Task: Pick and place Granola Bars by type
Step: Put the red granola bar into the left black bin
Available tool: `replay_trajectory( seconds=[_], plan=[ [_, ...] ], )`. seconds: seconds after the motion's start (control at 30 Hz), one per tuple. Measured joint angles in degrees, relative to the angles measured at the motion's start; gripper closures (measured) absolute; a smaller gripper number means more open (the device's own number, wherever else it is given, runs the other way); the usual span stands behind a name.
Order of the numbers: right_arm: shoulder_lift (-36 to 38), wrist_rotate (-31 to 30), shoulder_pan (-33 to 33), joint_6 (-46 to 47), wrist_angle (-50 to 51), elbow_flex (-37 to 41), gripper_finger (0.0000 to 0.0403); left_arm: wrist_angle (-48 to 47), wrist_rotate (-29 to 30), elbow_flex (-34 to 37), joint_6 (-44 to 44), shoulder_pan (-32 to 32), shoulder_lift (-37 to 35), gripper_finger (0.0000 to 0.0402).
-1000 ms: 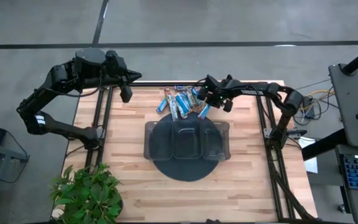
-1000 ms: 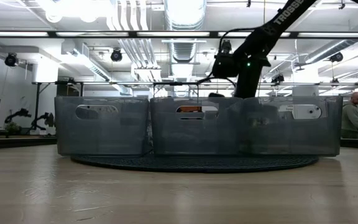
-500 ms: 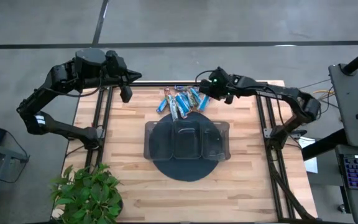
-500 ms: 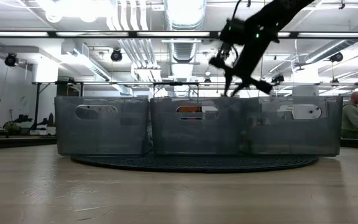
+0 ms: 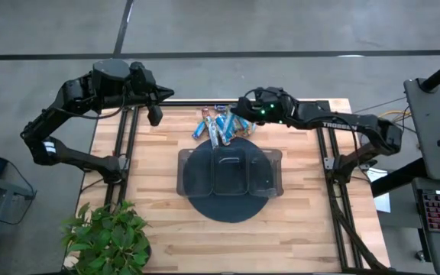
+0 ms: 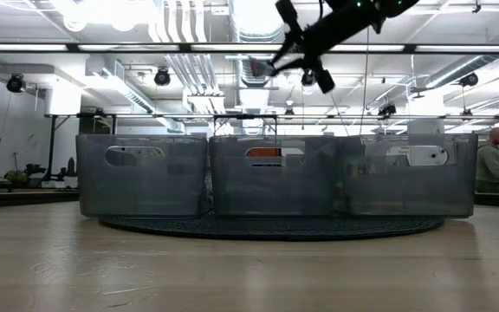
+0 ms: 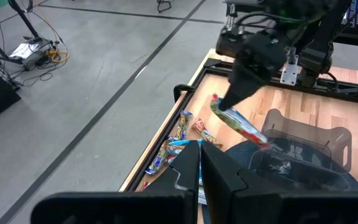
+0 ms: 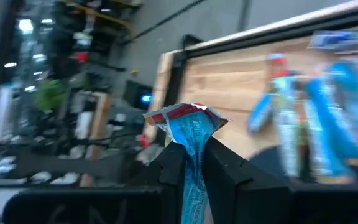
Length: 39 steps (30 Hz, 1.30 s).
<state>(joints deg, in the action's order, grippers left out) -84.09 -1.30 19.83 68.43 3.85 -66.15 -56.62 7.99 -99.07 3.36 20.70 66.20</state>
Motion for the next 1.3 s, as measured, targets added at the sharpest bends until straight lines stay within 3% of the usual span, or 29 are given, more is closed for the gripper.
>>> replay_trajectory(
  seconds=[0.3, 0.6, 0.9, 1.3],
  plan=[
    [-6.5, 0.4, -6.8, -5.2, -6.2, -4.6, 0.0365, 0.0, 0.0, 0.0, 0.0, 0.0, 0.0, 0.0402],
    [-20.2, 6.2, -11.3, -2.8, -5.4, -16.0, 0.0365, 0.0, 0.0, 0.0, 0.1, 0.0, 0.0, 0.0402],
    [-29.9, 8.5, -14.6, -0.3, 7.8, -25.9, 0.0365, 0.0, 0.0, 0.0, 0.1, 0.0, 0.0, 0.0402],
    [-31.1, 5.8, -15.2, -1.1, 16.3, -30.3, 0.0365, 0.0, 0.0, 0.0, 0.1, 0.0, 0.0, 0.0402]
  ],
)
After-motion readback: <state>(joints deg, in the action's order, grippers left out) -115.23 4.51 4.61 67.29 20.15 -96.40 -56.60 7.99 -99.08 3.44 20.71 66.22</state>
